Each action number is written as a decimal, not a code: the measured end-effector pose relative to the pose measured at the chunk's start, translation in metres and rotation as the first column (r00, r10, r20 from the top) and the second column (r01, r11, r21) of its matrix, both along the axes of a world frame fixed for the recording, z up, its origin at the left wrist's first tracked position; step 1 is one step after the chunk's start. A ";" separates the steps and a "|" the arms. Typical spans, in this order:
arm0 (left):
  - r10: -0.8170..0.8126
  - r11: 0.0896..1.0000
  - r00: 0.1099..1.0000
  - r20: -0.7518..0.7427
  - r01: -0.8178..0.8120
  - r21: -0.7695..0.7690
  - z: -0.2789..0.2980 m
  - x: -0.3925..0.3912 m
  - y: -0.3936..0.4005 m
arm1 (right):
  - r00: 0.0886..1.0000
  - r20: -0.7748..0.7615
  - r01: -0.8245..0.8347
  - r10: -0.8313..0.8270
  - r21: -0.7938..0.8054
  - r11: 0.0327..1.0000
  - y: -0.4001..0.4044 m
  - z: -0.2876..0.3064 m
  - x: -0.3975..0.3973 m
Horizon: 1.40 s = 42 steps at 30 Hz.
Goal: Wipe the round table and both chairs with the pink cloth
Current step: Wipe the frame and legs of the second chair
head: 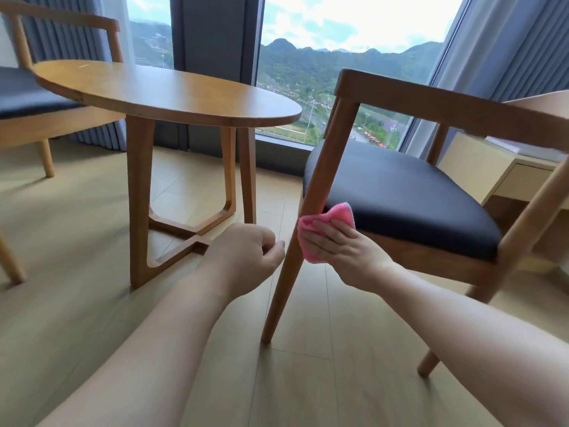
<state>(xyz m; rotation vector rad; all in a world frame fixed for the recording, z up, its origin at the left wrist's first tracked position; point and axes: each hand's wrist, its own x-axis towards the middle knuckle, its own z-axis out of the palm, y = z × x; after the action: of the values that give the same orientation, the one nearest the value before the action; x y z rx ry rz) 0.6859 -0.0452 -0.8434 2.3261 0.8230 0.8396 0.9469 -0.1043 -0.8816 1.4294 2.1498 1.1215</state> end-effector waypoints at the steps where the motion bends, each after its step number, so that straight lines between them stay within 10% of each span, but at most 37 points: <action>1: -0.002 1.000 1.000 -0.003 0.002 0.002 -0.001 0.002 -0.001 | 1.000 -0.002 -0.020 0.020 0.010 1.000 0.000 0.000 0.002; 42: -0.235 0.971 0.957 -0.170 0.240 0.007 -0.043 0.161 -0.101 | 0.963 0.038 0.264 -0.266 0.068 0.962 -0.200 -0.027 0.203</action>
<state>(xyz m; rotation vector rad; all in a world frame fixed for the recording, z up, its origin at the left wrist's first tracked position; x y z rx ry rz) 0.8468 -0.1460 -0.8863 2.4846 0.5843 0.5610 1.1503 -0.3043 -0.9083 1.6431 1.8380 1.1165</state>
